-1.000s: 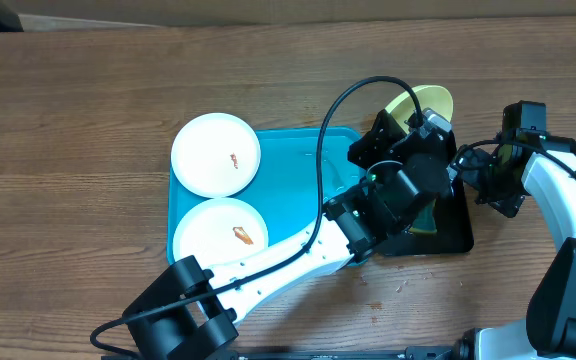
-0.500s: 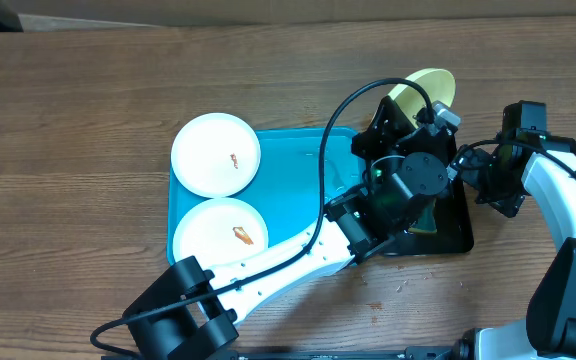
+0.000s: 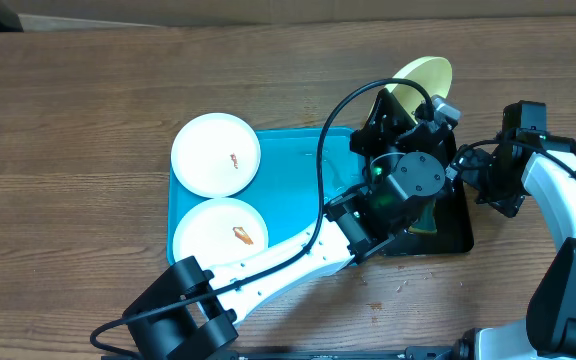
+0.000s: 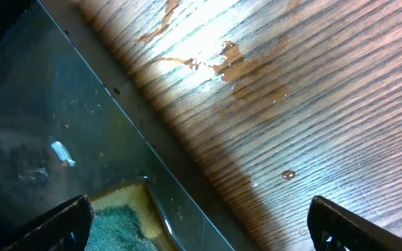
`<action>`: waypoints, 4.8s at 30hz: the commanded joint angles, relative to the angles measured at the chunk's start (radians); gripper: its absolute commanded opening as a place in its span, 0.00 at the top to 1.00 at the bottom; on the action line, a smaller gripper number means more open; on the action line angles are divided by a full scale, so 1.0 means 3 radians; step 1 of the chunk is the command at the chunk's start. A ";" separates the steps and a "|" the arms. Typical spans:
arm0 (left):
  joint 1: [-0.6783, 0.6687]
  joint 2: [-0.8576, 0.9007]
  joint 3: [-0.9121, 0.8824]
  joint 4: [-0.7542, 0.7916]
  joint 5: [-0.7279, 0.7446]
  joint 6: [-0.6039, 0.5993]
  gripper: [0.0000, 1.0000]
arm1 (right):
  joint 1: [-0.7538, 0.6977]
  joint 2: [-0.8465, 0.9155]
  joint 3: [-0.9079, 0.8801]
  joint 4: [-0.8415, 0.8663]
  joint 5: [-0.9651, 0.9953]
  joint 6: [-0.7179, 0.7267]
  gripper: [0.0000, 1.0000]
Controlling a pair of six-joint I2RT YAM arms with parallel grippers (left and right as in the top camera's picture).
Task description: Clean dirty plates on tray and stack at the side
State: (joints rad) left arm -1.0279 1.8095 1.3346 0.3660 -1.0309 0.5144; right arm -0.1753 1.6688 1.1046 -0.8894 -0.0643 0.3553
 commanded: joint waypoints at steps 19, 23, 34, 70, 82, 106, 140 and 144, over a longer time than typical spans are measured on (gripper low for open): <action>0.2111 -0.0348 0.0407 -0.2645 0.3875 -0.3427 0.96 | -0.0013 -0.0052 0.0076 0.0015 -0.0017 0.0017 0.00; 0.3043 -0.0365 0.0401 -0.3311 0.3997 -0.3677 0.96 | -0.0013 -0.0052 0.0076 0.0015 -0.0017 0.0017 0.00; 0.5016 -0.0346 0.0336 -0.3914 0.3864 -0.3733 0.96 | -0.0013 -0.0052 0.0076 0.0015 -0.0017 0.0017 0.00; 0.4874 -0.0819 -0.0120 -0.5319 0.4467 -0.2608 0.32 | -0.0013 -0.0052 0.0075 0.0015 -0.0018 0.0017 0.00; 0.4425 -0.1038 -0.1616 -0.4587 0.4185 -0.2693 0.29 | -0.0013 -0.0052 0.0076 0.0015 -0.0017 0.0017 0.00; 0.3117 -0.1038 -0.1966 -0.4102 0.4229 -0.2937 0.85 | -0.0013 -0.0052 0.0075 0.0015 -0.0017 0.0017 0.00; 0.2174 -0.0999 -0.1977 -0.3114 0.3833 -0.3688 0.62 | 0.0006 -0.0108 0.0085 -0.0114 -0.0828 -0.0089 0.00; 0.2174 -0.0969 -0.1979 -0.3108 0.3822 -0.3688 0.62 | 0.0251 -0.0308 0.0085 -0.0270 -0.0863 -0.0366 0.01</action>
State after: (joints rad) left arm -0.3672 1.5028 0.7467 -0.5709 0.1337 -0.5751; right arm -0.1593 1.6573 1.1183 -0.9478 -0.2642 0.3157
